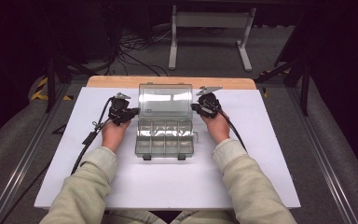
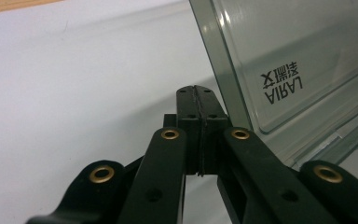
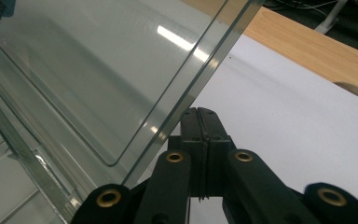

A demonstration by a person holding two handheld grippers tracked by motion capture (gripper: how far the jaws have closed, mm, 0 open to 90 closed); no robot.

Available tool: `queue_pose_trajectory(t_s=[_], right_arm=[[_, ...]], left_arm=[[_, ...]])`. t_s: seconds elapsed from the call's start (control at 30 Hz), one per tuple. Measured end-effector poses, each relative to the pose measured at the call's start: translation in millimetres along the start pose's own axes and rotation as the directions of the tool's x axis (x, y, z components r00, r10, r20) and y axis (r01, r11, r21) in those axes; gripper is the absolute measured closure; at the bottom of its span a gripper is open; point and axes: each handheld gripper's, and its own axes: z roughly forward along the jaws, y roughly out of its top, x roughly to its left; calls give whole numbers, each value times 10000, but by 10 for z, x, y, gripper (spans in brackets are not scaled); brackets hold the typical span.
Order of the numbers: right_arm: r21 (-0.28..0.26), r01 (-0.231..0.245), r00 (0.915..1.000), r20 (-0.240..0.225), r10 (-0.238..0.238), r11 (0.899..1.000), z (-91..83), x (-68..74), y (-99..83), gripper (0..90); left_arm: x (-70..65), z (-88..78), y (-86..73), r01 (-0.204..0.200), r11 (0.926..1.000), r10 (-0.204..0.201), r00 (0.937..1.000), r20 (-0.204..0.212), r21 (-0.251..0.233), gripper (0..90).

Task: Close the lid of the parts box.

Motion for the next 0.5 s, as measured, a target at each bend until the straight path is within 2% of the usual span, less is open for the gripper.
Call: queue_pose_trajectory(t_s=[0.5], right_arm=[[-283,151,9999,-61,-153,9995,-79,26,30,900]], left_arm=[[-13,-80,22,-93,9997,93,10000,-6,-237,900]])
